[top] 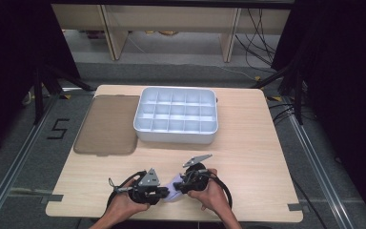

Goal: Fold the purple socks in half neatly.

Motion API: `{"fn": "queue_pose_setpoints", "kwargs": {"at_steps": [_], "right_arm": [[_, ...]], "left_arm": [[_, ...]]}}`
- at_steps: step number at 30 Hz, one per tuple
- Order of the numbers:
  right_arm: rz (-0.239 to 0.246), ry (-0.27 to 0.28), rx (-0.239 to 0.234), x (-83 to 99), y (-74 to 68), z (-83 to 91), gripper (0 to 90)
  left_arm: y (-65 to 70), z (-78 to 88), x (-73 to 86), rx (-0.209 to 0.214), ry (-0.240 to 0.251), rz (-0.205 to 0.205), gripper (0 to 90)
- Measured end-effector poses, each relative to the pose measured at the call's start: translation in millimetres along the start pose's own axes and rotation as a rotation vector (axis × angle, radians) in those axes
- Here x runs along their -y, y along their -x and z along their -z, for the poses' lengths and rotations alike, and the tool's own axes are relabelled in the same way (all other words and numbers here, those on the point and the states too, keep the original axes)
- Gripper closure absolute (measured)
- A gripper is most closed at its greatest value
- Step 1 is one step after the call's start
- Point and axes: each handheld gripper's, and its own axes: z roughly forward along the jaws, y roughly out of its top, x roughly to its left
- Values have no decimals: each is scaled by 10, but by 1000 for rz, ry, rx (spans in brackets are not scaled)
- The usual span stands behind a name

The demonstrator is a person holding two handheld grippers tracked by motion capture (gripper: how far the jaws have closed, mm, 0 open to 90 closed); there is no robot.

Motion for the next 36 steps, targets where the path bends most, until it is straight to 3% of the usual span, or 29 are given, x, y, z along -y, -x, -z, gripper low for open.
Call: {"fn": "queue_pose_setpoints", "kwargs": {"at_steps": [2, 8, 11, 13, 14, 16, 19, 23, 27, 29, 31, 32, 33, 36], "right_arm": [[-28, -19, -9, 4, 1, 2, 580], [-13, -2, -38, 16, 19, -4, 625], [-10, 0, -46, 17, 17, -4, 654], [-3, 1, -50, 18, 7, -2, 674], [1, 9, -45, 21, -1, -2, 694], [6, 9, -47, 19, -12, 0, 711], [18, 10, -35, 19, -23, 3, 723], [30, 14, -41, 18, -38, -2, 735], [47, 16, -39, 18, -39, 2, 740], [52, 21, -28, 16, -43, 12, 744], [30, 25, -28, 19, -61, 0, 746], [57, 24, -29, 13, -47, 1, 747], [56, 17, -35, 12, -47, 10, 749], [54, 22, -25, 18, -69, 36, 757]], "left_arm": [[9, -4, 8, 0, 4, 22, 805], [-10, 8, 11, 10, 1, 5, 783], [-5, 12, 19, 24, 16, 27, 758], [3, 30, 24, 28, 30, 20, 683], [-2, 51, 26, 17, 23, -2, 666], [5, 112, 38, 6, 50, 29, 610], [-36, 171, 62, 0, 55, 35, 570], [-107, 287, 174, -11, 68, 113, 472], [-143, 365, 243, -16, 72, 133, 420], [-173, 433, 305, -23, 50, 134, 386], [-172, 454, 330, -26, 47, 146, 370], [-176, 476, 359, -24, 49, 156, 370], [-191, 502, 380, -29, 41, 143, 362], [-200, 565, 446, -39, 45, 166, 340]]}}
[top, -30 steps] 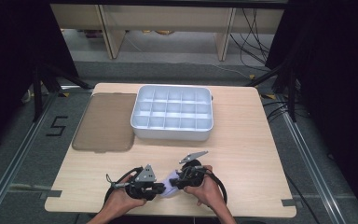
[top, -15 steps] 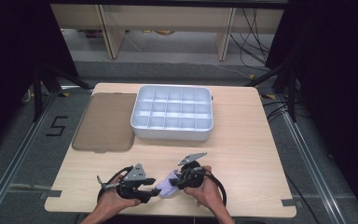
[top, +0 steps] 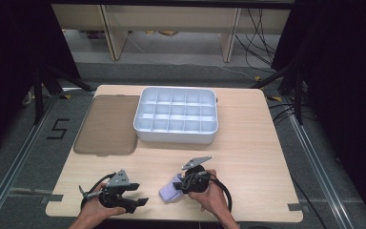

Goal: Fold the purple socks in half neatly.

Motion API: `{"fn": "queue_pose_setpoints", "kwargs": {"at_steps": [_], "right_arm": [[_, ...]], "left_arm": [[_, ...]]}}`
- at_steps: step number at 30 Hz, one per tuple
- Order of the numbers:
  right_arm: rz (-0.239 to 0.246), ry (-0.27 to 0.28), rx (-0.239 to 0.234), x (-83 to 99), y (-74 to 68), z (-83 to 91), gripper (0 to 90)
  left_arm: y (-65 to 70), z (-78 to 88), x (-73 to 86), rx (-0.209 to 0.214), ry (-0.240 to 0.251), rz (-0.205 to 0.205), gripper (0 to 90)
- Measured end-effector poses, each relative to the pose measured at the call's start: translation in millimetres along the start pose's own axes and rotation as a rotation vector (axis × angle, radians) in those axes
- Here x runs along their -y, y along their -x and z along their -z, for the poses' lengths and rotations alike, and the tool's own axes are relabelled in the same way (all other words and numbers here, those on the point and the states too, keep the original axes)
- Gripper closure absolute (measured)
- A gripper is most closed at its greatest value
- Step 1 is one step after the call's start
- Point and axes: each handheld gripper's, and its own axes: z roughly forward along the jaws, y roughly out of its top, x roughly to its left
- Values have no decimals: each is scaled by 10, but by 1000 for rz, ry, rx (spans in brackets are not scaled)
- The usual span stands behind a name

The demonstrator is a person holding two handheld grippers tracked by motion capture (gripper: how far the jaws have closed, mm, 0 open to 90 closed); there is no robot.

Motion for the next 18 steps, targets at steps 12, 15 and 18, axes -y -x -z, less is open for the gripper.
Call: {"fn": "queue_pose_setpoints", "kwargs": {"at_steps": [12, 15, 18], "right_arm": [[39, 29, 17, 18, -43, 81, 765], [45, 37, 20, 19, -52, 130, 767], [59, 58, 33, 14, -50, 141, 768]], "left_arm": [[-148, 146, 187, -65, -49, 27, 293], [-178, 139, 204, -83, -64, 3, 289], [-178, 119, 209, -93, -65, 22, 287]]}}
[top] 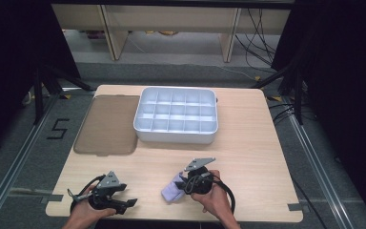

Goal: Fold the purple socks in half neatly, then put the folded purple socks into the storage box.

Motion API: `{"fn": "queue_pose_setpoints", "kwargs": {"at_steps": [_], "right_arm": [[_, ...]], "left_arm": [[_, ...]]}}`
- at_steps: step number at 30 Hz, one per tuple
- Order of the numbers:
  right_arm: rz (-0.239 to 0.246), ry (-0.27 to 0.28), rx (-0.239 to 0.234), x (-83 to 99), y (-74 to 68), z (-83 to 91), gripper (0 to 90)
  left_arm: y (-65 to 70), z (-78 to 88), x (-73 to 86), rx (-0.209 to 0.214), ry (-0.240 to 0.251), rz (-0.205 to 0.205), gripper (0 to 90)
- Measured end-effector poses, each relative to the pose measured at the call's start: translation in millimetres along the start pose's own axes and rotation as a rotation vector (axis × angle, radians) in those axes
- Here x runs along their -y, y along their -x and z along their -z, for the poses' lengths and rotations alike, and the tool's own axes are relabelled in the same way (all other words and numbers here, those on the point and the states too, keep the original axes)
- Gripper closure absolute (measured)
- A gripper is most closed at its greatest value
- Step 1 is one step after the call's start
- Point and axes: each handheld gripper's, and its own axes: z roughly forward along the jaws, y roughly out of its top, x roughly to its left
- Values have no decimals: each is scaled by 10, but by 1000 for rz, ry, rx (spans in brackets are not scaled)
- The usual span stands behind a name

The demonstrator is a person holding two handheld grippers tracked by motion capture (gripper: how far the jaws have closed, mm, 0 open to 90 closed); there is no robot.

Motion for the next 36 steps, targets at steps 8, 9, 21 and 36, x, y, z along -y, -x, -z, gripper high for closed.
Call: {"fn": "queue_pose_setpoints", "kwargs": {"at_steps": [8, 9, 21, 36], "right_arm": [[12, 3, 40, -53, -19, 148, 769], [27, 21, 41, -64, -15, 158, 769], [78, 44, 96, -174, 17, 342, 769], [92, 51, 157, -423, 170, 537, 769]], "left_arm": [[28, 14, 8, 15, 12, -8, 278], [36, 11, 7, 20, 16, 2, 278], [72, 16, 32, 26, 26, 16, 277], [45, 30, 36, 19, 16, -1, 275]]}}
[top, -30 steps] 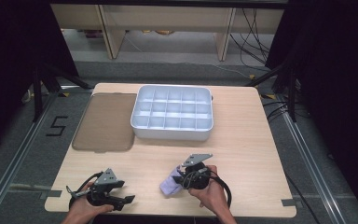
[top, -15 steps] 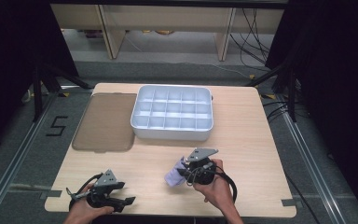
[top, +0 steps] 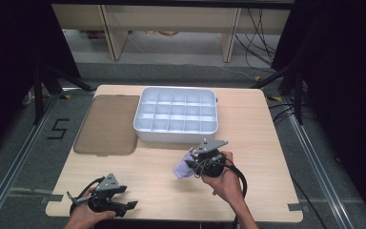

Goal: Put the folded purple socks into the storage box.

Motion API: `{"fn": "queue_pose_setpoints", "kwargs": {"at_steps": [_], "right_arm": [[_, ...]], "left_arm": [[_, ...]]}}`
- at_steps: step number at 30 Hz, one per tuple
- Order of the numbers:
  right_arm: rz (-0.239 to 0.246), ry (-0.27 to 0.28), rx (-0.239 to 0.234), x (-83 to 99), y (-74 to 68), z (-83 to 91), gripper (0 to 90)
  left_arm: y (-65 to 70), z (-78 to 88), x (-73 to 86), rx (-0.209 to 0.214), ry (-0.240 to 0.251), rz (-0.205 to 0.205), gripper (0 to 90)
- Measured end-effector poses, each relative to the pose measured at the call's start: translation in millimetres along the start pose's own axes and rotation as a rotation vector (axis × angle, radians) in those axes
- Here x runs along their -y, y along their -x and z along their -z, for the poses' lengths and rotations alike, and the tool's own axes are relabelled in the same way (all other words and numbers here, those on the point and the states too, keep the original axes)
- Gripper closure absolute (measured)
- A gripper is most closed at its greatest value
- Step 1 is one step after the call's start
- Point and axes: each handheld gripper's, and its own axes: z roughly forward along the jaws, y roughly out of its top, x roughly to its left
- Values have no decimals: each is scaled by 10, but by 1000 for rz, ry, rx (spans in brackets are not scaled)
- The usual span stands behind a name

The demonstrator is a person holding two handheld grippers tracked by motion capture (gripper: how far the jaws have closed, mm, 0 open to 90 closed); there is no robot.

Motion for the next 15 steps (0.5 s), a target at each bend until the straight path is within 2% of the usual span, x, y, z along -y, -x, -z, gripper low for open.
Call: {"fn": "queue_pose_setpoints", "kwargs": {"at_steps": [3, 4, 6, 7, 8, 9, 10, 13, 15], "right_arm": [[-17, 2, 25, -74, 48, 46, 769], [-6, -17, 37, -132, 104, 94, 769], [-9, -8, 43, -148, 120, 99, 769], [9, -6, 64, -200, 174, 138, 769], [0, -16, 67, -237, 201, 169, 769], [2, -1, 82, -251, 222, 169, 769], [2, -13, 89, -285, 256, 200, 769], [-4, -7, 118, -357, 348, 226, 769], [-5, -27, 117, -386, 384, 252, 769]], "left_arm": [[-6, -4, -1, 4, -1, -9, 275], [-9, -4, -4, 6, -5, -11, 275], [-8, -6, -5, 5, -4, -14, 274], [4, -13, 1, 5, 0, 6, 275], [1, -15, 0, 5, -2, 3, 275], [-3, -12, -4, 2, 0, -2, 275], [-17, -10, -8, -7, -2, -18, 275], [-20, 0, -9, 1, -6, -21, 275], [-17, 0, -8, -1, -4, -14, 275]]}}
